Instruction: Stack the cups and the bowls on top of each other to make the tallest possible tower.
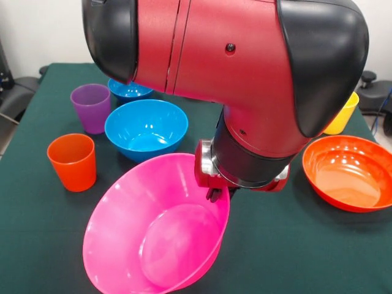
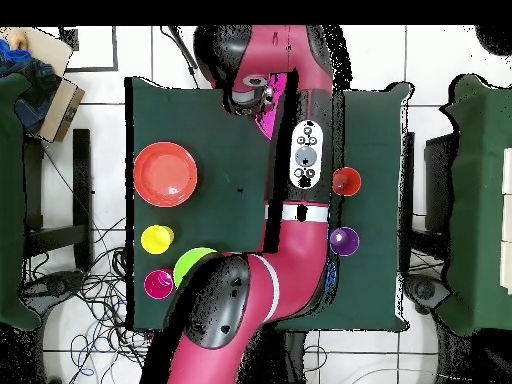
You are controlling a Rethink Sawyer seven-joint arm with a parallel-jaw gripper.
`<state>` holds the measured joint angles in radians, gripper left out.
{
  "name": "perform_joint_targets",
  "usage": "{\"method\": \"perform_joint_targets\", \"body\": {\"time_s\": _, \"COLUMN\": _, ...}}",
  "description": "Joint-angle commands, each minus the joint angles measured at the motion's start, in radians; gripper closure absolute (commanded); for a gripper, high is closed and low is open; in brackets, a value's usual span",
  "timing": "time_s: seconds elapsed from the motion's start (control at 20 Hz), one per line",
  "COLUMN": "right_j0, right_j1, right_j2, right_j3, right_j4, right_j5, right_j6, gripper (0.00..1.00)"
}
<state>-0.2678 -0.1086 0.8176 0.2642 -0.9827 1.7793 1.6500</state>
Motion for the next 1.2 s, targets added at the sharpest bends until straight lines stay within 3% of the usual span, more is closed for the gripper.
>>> {"method": "perform_joint_targets", "body": {"time_s": 0.05, "right_j0": -0.004, "right_j1": -0.018, "right_j2": 0.037, "right_j3": 0.032, "right_j4": -0.016, "right_j5": 0.04, "right_j6": 0.021, "gripper": 1.0}}
{"method": "perform_joint_targets", "body": {"time_s": 0.8, "right_j0": -0.042, "right_j1": -0.036, "right_j2": -0.044, "right_j3": 0.118, "right_j4": 0.093, "right_j5": -0.031, "right_j6": 0.025, "gripper": 1.0}}
{"method": "perform_joint_targets", "body": {"time_s": 1.2, "right_j0": -0.03, "right_j1": -0.026, "right_j2": -0.044, "right_j3": 0.104, "right_j4": 0.103, "right_j5": -0.042, "right_j6": 0.024, "gripper": 1.0}}
